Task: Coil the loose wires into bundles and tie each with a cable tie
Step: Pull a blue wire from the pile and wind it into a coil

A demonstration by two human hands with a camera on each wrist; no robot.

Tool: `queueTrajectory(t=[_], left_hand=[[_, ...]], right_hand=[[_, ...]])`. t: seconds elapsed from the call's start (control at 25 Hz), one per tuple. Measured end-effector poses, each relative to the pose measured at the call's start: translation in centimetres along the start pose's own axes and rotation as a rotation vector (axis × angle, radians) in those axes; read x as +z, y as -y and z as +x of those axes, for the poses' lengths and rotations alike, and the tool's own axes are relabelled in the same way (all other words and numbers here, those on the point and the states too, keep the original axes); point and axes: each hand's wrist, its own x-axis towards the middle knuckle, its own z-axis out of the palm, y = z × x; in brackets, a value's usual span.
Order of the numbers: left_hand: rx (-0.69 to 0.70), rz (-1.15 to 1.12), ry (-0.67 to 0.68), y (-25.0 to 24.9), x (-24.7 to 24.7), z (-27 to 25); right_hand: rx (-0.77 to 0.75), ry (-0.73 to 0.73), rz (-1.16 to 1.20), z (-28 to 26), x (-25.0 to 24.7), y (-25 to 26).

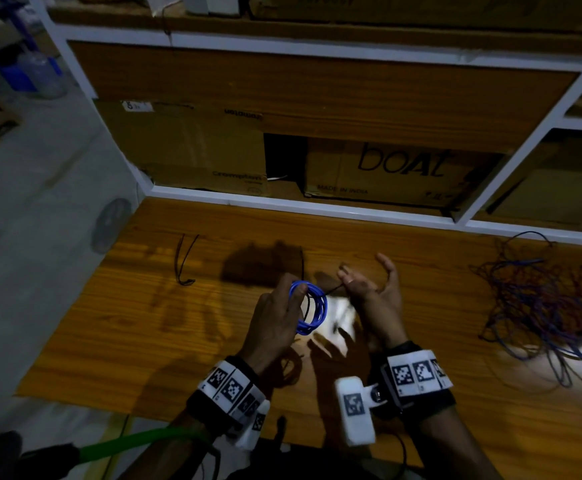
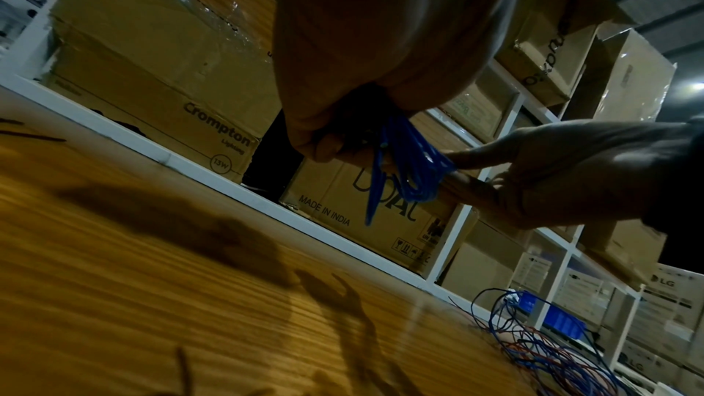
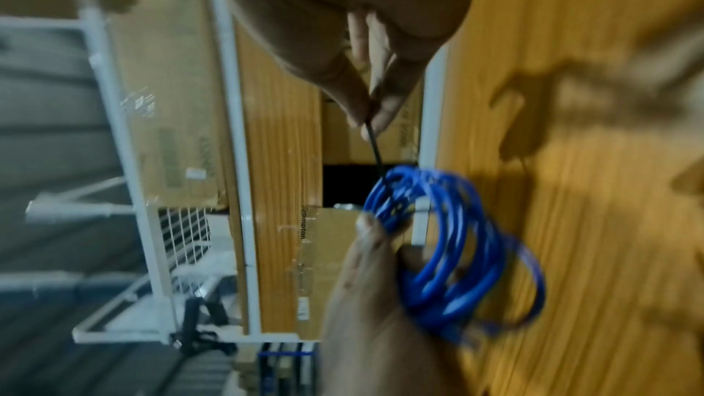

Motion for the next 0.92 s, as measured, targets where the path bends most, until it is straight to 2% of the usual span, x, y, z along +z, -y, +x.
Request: queueTrajectory(t=[0.08, 0.28, 0.48, 0.64, 0.84, 0.92], left_hand=[[0.026, 0.014, -0.007, 0.1, 0.0, 0.0], [0.042, 0.048, -0.017, 0.3, 0.1, 0.0], [0.044, 0.071, -0.005, 0.8, 0.2, -0.1], [0.034, 0.064, -0.002, 0.7, 0.3, -0.1], [0.036, 0.089, 0.008, 0.8, 0.0, -0.1], [0.059, 0.125, 0.012, 0.8, -0.2, -0.3]], right_hand=[[-0.040, 0.007, -0.102, 0.4, -0.3, 0.2], [0.118, 0.150, -0.165, 0.8, -1.1, 0.0], [0.022, 0.176, -0.312, 1.0, -1.7, -0.5], [0.064, 0.341, -0.435, 1.3, -1.4, -0.2], [0.157, 0.382, -0.410, 1.8, -1.2, 0.3], [0.235, 0.379, -0.263, 2.0, -1.1, 0.2]])
